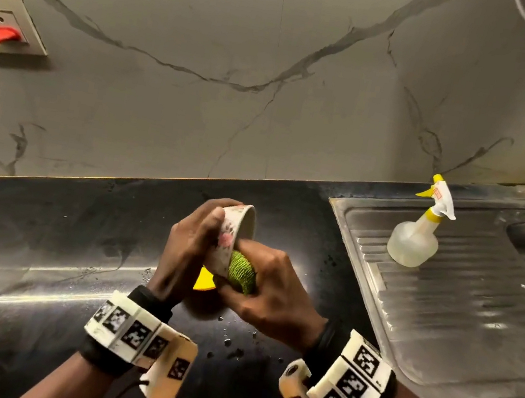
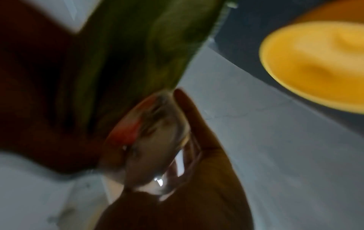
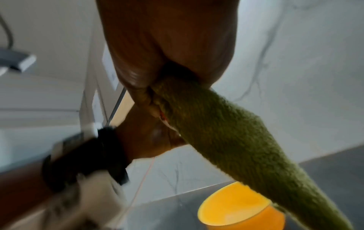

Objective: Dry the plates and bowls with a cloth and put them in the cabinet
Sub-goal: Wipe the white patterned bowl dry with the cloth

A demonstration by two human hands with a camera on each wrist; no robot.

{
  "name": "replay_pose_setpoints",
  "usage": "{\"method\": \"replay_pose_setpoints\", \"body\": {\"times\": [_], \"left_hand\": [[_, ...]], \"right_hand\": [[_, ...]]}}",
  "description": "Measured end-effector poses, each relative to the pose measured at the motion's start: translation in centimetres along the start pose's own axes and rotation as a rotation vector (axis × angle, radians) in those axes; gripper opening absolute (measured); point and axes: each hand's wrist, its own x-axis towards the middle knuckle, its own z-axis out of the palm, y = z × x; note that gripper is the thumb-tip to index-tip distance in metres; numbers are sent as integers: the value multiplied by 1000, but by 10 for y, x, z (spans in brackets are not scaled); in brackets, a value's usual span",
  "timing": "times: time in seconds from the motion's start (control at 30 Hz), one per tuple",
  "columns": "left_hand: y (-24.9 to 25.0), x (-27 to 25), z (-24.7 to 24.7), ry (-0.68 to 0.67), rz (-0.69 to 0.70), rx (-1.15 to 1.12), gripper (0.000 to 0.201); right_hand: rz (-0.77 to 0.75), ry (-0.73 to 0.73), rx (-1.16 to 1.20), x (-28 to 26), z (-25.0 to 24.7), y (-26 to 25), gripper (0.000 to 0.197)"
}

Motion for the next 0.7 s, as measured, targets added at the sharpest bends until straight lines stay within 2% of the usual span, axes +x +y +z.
{"method": "replay_pose_setpoints", "body": {"times": [0.07,0.1,0.13,0.23,0.33,0.43,0.5,0.57,0.7], "left_hand": [[5,7,2,2,-273,-142,50],[7,9,3,1,-349,-195,52],[7,9,3,11,-360,-221,52],[-2,6,2,57,-208,-144,46],[-8,-4,3,29,-49,-101,43],[-7,-11,6,36,130,-49,41],[-9,-12,8,56,216,15,41],[-8,-10,7,37,204,30,41],[4,1,2,-34,-56,-136,42]], "right_hand": [[-50,-58,-98,0,5,2,24],[-40,-71,-99,0,7,2,25],[-12,-69,-74,0,10,1,24],[125,-32,86,2,13,-2,21],[259,-49,270,2,8,-2,26],[320,-76,459,4,2,-1,30],[311,-37,478,6,1,-1,33],[236,12,394,8,0,-2,30],[42,32,112,10,-6,-2,23]]}}
